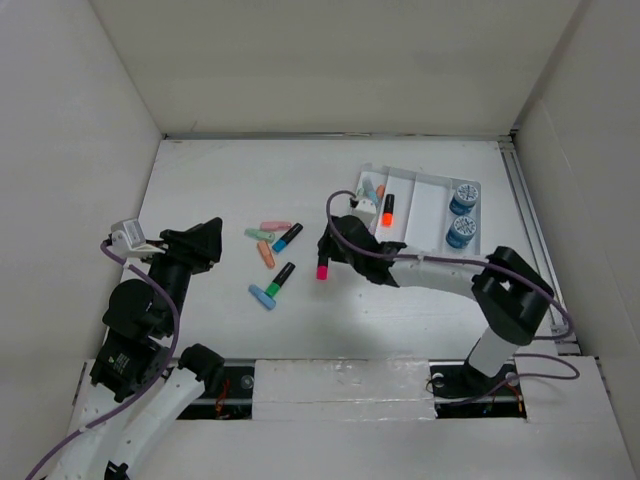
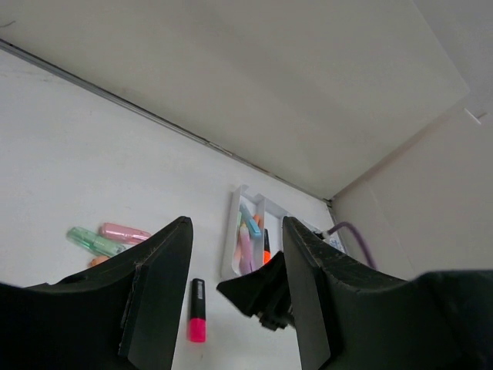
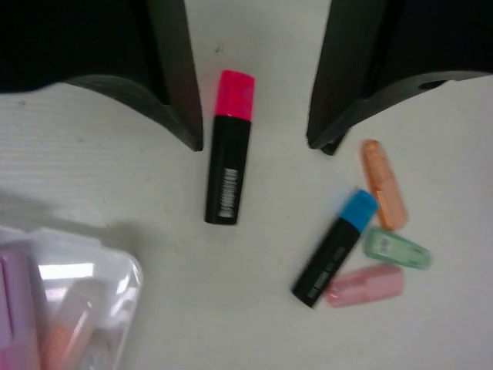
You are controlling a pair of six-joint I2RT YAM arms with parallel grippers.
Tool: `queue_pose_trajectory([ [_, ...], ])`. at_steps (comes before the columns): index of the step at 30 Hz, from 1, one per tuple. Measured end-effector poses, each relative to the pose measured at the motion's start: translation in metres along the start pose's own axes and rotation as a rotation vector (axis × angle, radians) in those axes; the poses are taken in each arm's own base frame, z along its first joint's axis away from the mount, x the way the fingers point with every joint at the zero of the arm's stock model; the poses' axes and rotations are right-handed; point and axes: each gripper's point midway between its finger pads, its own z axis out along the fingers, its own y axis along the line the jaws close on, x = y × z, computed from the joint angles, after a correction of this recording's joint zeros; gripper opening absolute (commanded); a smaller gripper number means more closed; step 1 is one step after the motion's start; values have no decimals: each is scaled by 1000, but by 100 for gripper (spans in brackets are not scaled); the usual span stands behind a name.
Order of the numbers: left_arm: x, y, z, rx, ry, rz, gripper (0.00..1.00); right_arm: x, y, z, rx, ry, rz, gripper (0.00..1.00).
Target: Organize the desk
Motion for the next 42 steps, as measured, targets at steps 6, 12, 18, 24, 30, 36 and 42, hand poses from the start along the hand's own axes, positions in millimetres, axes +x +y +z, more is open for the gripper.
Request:
queue_pose_trajectory([
  [6,0,0,0,0,1,0,46,60,-21,21,141,95,-134,68],
  [12,1,0,0,2,2,0,46,76,-17,36,196,103,-193,60],
  [18,1,0,0,2,3,0,46,79,-12,44,241,58,-224,26],
  [24,1,-1,0,2,3,0,46,74,-18,41,283,20,-222,17],
  [30,1,0,0,2,3,1,46,34,-26,16,242,-17,-154,18],
  [36,1,0,0,2,3,0,46,-91,-73,13,199,-169,116,21],
  [42,1,0,0,2,3,1,46,-137,-136,35,290,-209,195,26],
])
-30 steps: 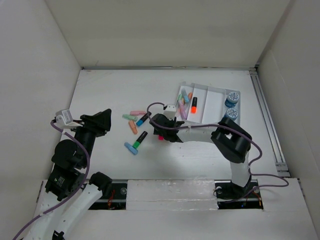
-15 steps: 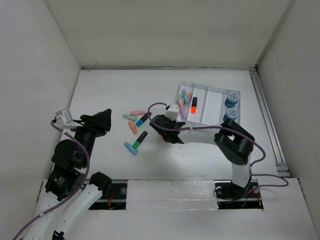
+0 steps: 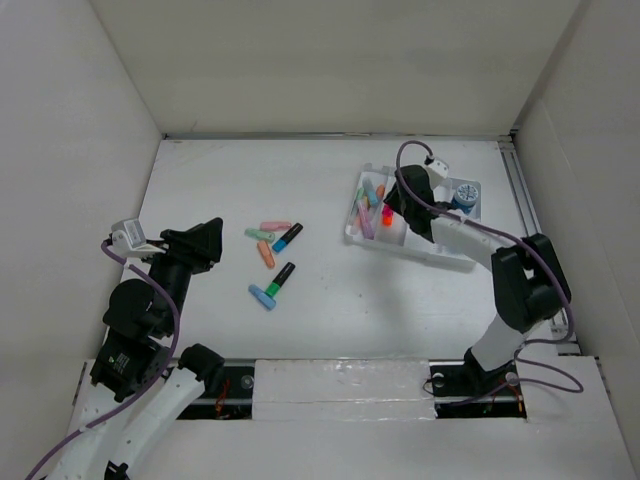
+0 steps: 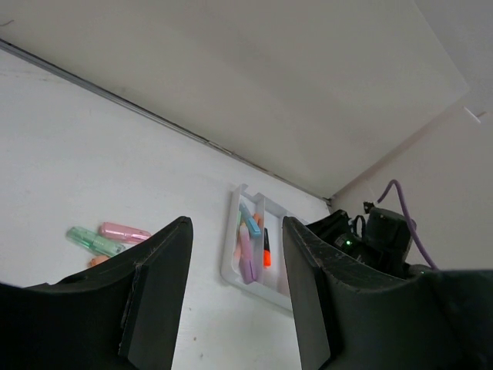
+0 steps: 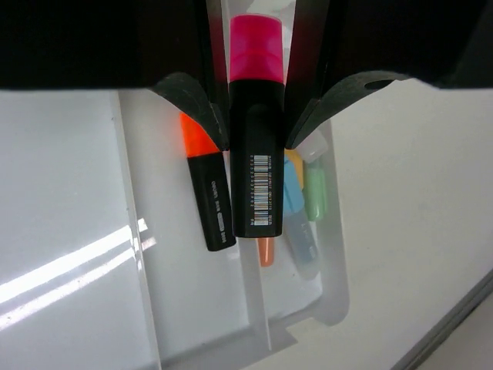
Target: Organize the desk
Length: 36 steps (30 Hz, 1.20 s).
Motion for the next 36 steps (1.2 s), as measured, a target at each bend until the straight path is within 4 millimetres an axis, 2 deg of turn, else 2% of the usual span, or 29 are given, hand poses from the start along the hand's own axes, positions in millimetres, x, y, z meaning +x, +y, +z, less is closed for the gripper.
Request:
queue_pose_trajectory([
  [1,0,0,0,0,0,0,46,1,-4,8,11,15,-2,29],
  [2,0,0,0,0,0,0,46,2,-7,15,23,27,-6,38],
  [3,0,0,0,0,0,0,46,3,-9,23,37,42,-12,43],
  [4,0,0,0,0,0,0,46,6,-13,29,48,64,-23,57],
  [7,0,0,0,0,0,0,46,2,-22,40,83,73,-26,60],
  [10,0,0,0,0,0,0,46,-5,-25,39,96,63,-25,61],
  [12,0,0,0,0,0,0,47,-10,-21,33,84,53,-21,60],
  [13,0,0,0,0,0,0,46,-13,-17,28,72,47,-19,57],
  [14,0,0,0,0,0,0,46,-15,-12,22,56,41,-19,40],
  [16,0,0,0,0,0,1,46,-12,2,7,6,36,-26,20],
  [17,0,0,0,0,0,0,46,-5,12,-3,-28,42,-35,5],
  [19,0,0,0,0,0,1,46,20,39,-24,-111,66,-64,0],
  [22,0,0,0,0,0,2,46,83,81,-60,-233,148,-145,4],
  [23,0,0,0,0,1,2,46,112,96,-75,-279,185,-183,16],
  [25,0,0,0,0,2,3,46,165,112,-100,-331,254,-260,35],
  [26,1,0,1,0,3,4,46,192,116,-111,-346,290,-303,53],
  [29,2,0,1,0,7,5,46,255,123,-136,-358,360,-421,64],
  [32,2,0,1,1,6,5,46,288,129,-146,-355,382,-482,68],
  [36,2,0,1,1,7,5,46,301,140,-140,-334,376,-495,70],
])
